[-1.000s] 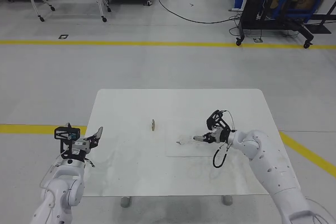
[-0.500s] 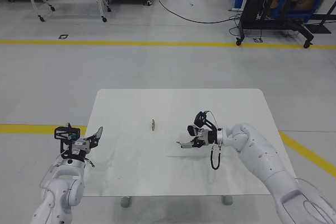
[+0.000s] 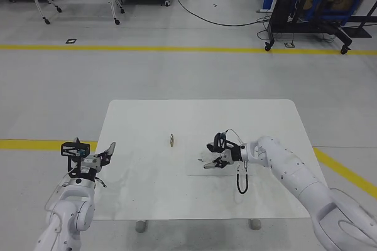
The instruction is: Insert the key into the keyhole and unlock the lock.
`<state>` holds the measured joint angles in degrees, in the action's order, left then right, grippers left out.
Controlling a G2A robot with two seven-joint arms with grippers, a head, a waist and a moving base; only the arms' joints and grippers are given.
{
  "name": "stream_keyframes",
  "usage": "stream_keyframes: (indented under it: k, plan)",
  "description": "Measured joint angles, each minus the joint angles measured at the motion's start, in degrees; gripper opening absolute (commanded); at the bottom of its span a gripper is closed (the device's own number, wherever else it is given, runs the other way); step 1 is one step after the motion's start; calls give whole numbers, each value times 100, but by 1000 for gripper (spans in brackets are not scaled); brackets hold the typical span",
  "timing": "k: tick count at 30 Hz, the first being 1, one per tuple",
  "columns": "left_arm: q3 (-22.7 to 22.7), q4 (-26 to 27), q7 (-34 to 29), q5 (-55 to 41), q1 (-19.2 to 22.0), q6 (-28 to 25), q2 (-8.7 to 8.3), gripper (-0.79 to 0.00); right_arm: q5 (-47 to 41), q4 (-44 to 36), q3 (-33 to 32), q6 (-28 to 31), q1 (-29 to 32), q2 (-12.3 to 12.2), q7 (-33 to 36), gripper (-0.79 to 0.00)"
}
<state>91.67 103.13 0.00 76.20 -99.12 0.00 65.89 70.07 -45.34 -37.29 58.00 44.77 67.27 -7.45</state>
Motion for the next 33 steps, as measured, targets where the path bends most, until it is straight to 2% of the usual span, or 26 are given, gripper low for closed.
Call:
stream_keyframes:
  k: [2, 7, 15, 16, 17, 18, 19, 27, 33]
  plan:
    - [0, 0, 0, 0, 0, 0, 0, 0, 264, 74, 98, -3, -57, 42, -270, -237]
    - [0, 0, 0, 0, 0, 0, 0, 0, 714, 306, 316, -267, -170, 198, -710, -397]
    - [0, 0, 0, 0, 0, 0, 0, 0, 1011, 654, 514, -656, -302, 412, -967, -434]
    - [0, 0, 0, 0, 0, 0, 0, 0, 1034, 681, 535, -674, -312, 433, -969, -474]
    - [0, 0, 0, 0, 0, 0, 0, 0, 1064, 711, 561, -689, -324, 460, -972, -579]
    - [0, 0, 0, 0, 0, 0, 0, 0, 1086, 731, 580, -697, -332, 480, -977, -742]
    - [0, 0, 0, 0, 0, 0, 0, 0, 1105, 751, 597, -705, -338, 499, -982, -785]
    - [0, 0, 0, 0, 0, 0, 0, 0, 1256, 937, 649, -754, -393, 589, -1232, -785]
    - [0, 0, 0, 0, 0, 0, 0, 0, 1386, 1061, 560, -827, -440, 544, -1693, -785]
